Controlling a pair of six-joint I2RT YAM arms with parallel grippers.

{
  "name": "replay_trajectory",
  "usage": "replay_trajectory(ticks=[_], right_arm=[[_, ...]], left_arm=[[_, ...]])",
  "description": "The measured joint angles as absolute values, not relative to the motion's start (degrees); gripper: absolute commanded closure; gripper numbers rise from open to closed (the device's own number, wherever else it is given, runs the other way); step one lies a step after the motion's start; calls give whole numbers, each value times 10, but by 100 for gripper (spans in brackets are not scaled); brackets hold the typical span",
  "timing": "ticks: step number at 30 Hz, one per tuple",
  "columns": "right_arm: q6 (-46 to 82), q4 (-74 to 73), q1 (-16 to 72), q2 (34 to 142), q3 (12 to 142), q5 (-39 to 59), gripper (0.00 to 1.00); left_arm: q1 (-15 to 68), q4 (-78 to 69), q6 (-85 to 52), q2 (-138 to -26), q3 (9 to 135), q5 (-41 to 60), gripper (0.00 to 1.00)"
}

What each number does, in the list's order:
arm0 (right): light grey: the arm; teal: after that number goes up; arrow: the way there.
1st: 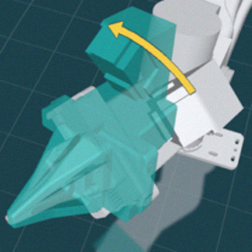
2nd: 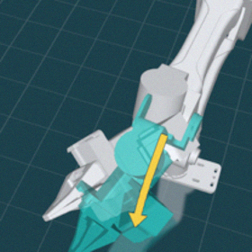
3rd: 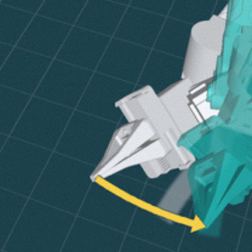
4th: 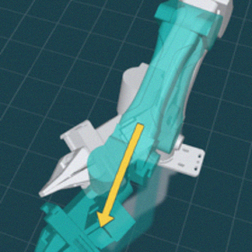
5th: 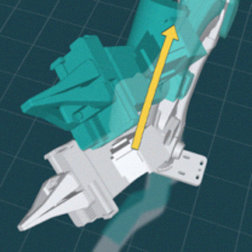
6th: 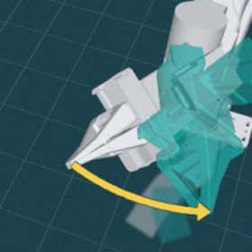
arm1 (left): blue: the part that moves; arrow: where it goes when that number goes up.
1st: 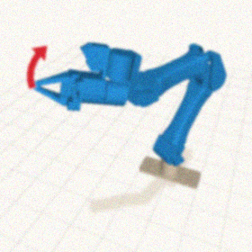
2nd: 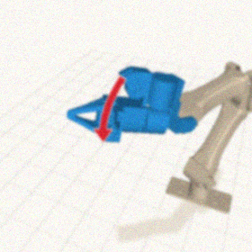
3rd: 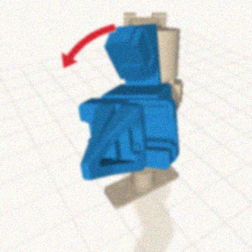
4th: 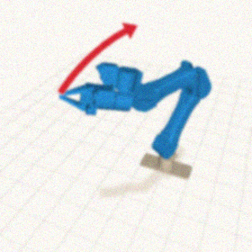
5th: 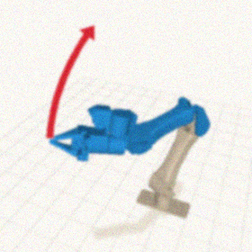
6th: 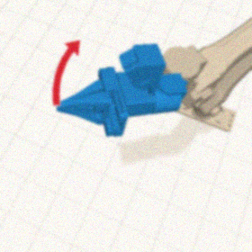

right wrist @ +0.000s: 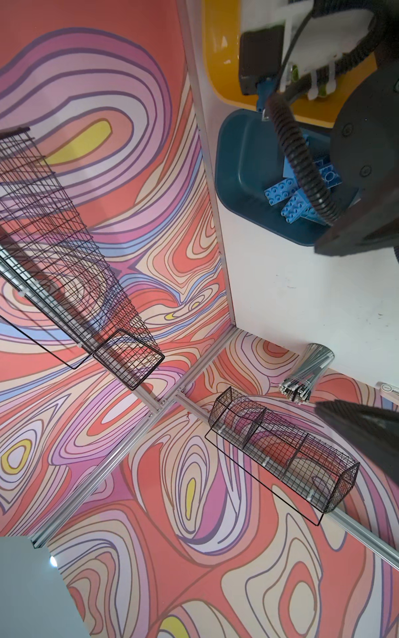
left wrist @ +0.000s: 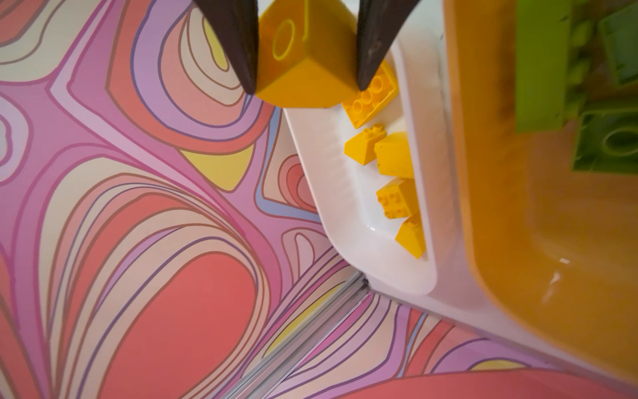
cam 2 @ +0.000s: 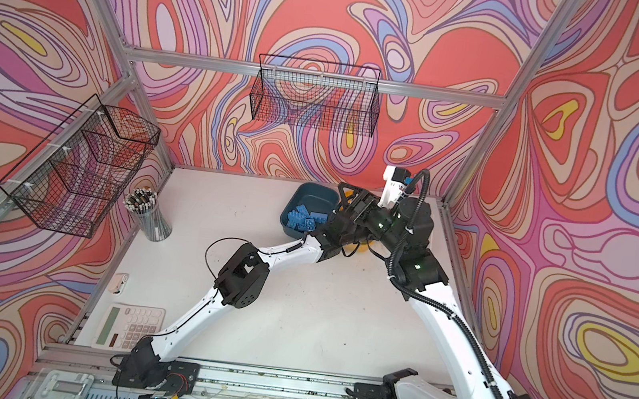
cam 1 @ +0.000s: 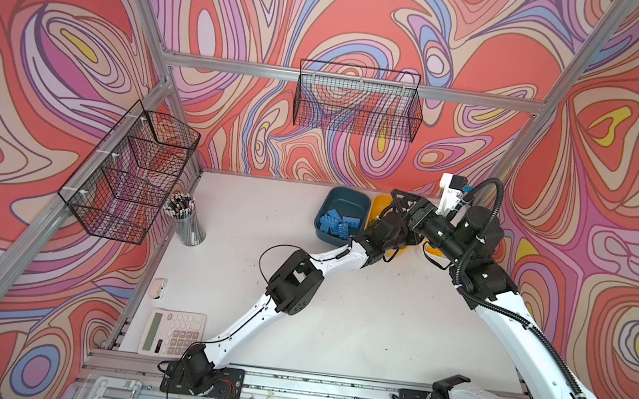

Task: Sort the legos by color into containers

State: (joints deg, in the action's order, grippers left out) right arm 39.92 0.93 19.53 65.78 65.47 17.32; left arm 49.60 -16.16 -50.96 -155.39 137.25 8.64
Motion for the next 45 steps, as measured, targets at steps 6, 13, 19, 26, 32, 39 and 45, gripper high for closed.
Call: replay_trajectory(ticks=[6,13,19,26,32,39,45], right_arm=[[389,11,201,655,655,171,30],[381,13,203,640,653,163,30],[377,13,205,638,650,161,30],[375,16,207,635,644,157,30],[373,16,207,630,642,154,30],[361,33,207,630,646,133,26],[305,137,206,658,771,33,16]], left_arm=[[520,-147,-491,-1614,1482,32,66],[547,-142,-474,-1671,1529,-26,61],[559,-131,-467,-1698,1547,-62,60],[557,-130,-467,-1701,1553,-90,49],[556,-130,-461,-1702,1553,-100,39],[558,-136,-429,-1665,1490,-106,26],[571,-184,-349,-1427,1144,-147,6]])
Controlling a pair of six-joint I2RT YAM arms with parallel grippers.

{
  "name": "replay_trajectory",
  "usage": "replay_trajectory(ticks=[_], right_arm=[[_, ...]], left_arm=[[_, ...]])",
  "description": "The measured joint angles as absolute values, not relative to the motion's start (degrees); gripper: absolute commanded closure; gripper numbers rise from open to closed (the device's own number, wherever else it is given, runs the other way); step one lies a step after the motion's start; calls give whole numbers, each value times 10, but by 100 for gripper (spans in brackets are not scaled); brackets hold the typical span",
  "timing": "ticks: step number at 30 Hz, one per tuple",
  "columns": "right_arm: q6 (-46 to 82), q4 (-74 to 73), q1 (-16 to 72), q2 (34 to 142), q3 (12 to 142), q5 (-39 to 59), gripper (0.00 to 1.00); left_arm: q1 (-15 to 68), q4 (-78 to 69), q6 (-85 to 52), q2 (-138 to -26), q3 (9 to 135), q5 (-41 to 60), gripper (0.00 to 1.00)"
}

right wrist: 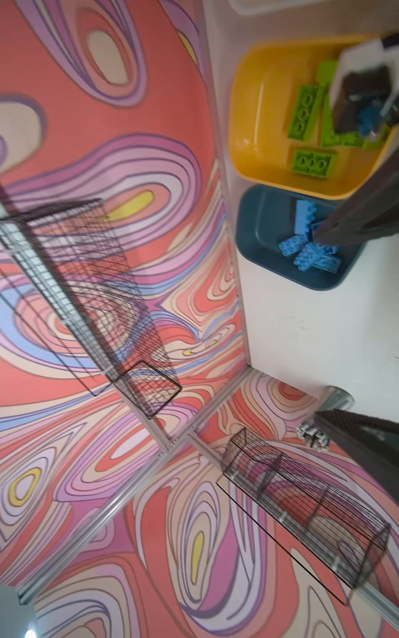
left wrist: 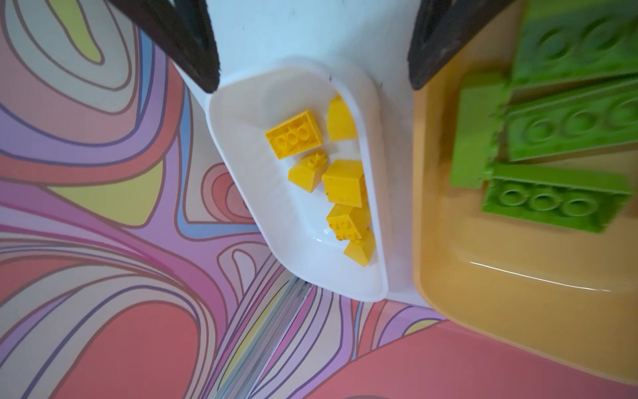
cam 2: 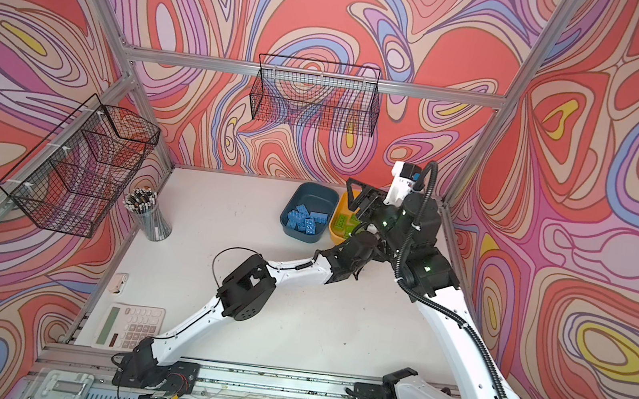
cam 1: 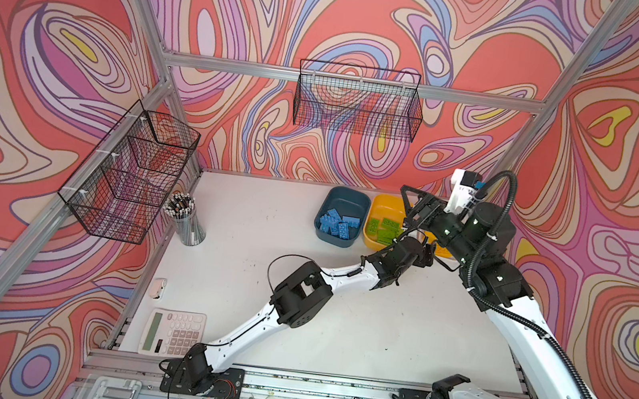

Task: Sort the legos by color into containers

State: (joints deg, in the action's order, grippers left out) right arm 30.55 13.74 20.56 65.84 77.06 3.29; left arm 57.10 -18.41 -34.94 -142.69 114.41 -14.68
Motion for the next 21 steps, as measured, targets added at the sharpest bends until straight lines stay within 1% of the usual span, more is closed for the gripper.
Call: replay_trajectory(ticks=[3,4,6,8,12,14,17,19,21], right_arm=[[271,150,194,676,819,-22,8],[260,151,187,678,819,-41,3],[237,145,178,677,797,-81,2],[210,121,172,670,747,-120,2],[139,20,170,634,566,-190,2],[102,-47,170,622,474,-215,2],[52,-167,169,625,348,-243,2],[29,-252,167,648,282,-258,2],[16,-337,164,703,235,-272,2]], left_arm=[[578,-227,-310,-1273,971,-180,2],[579,-243,-296,-1215,913,-196,2],[580,-258,-277,-1117,825,-226,1],[578,-266,-265,-1017,740,-263,0],[557,-235,-262,-830,582,-348,0],[532,-185,-271,-754,521,-388,0],[458,-90,-284,-645,438,-447,0],[398,-46,-285,-581,389,-474,0],[327,-14,-278,-528,346,-479,0]])
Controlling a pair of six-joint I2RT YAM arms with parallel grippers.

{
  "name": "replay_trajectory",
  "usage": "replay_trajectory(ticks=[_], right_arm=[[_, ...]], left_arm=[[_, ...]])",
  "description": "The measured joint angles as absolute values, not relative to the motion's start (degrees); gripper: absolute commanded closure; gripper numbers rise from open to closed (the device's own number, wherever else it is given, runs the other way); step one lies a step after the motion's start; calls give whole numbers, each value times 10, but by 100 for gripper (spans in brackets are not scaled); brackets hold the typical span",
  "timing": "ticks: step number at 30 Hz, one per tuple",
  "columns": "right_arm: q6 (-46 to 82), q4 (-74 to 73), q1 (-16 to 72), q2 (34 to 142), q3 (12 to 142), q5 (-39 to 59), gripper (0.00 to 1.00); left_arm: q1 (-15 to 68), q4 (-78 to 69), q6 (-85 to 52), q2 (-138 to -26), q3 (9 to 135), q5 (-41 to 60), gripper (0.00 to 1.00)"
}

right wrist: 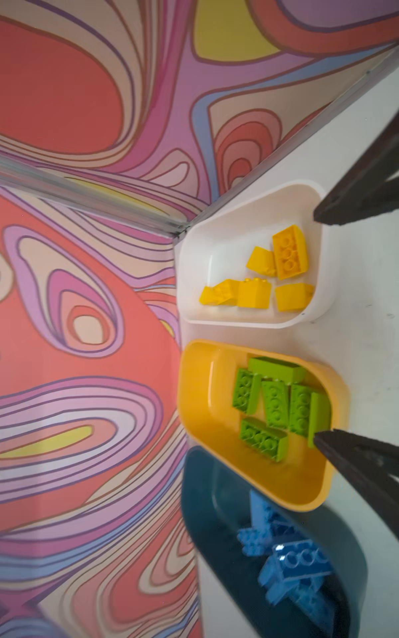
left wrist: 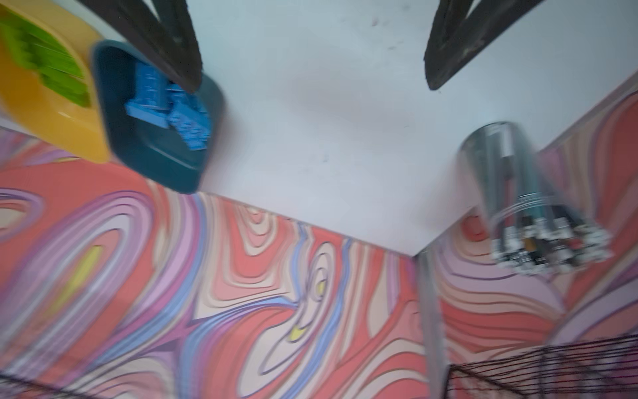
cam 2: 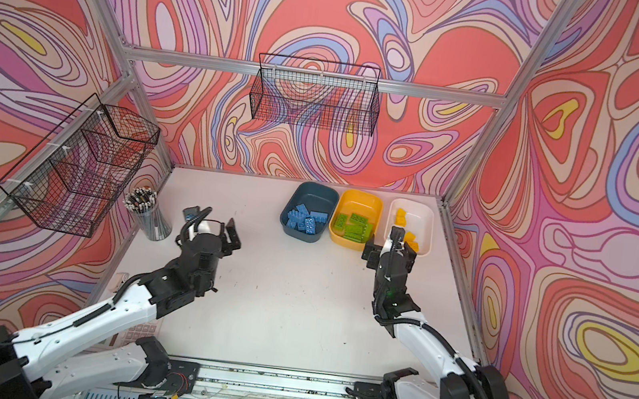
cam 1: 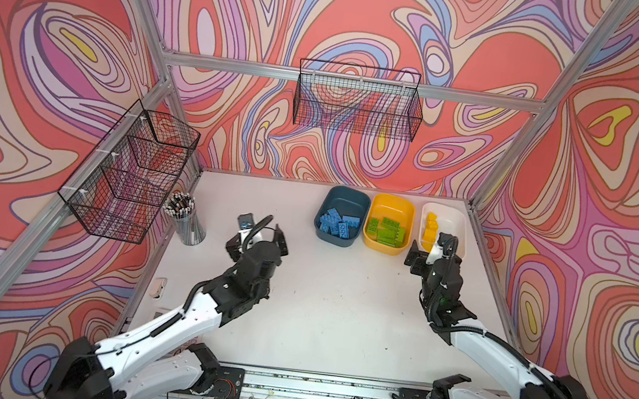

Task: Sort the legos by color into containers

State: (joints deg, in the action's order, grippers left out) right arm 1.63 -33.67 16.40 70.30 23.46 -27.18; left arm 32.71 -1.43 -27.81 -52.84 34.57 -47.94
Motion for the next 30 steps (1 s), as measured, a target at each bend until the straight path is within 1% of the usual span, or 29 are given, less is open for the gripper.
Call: replay_trajectory(ticks=[2,5,7,11,14,16,19,20,23,25,30], right_arm=[[11,-405,162,764,213,-284,2],[5,-473,160,827,202,-306,2],[3,-515,152,834,197,-307,2],[4,-575,115,836,196,-297,2],[22,-570,84,853,200,-268,2],[32,-548,75,874,212,-267,2],[36,-518,79,913,255,-282,2],[31,-534,84,921,256,-290,2],[17,-628,103,934,203,-302,2],[10,-635,108,945,191,-307,2],[6,-634,109,957,221,-328,2]], left_arm=[[251,6,-269,-501,316,-464,0],[161,4,-240,-511,283,-427,0],[128,-11,-212,-547,271,-399,0],[81,-81,-155,-655,269,-334,0],[58,-134,-130,-731,268,-290,0],[48,-173,-117,-761,262,-267,0],[44,-239,-101,-779,246,-239,0],[44,-249,-96,-786,248,-233,0],[44,-278,-80,-807,260,-219,0],[44,-295,-72,-811,262,-215,0],[44,-315,-60,-812,262,-209,0]])
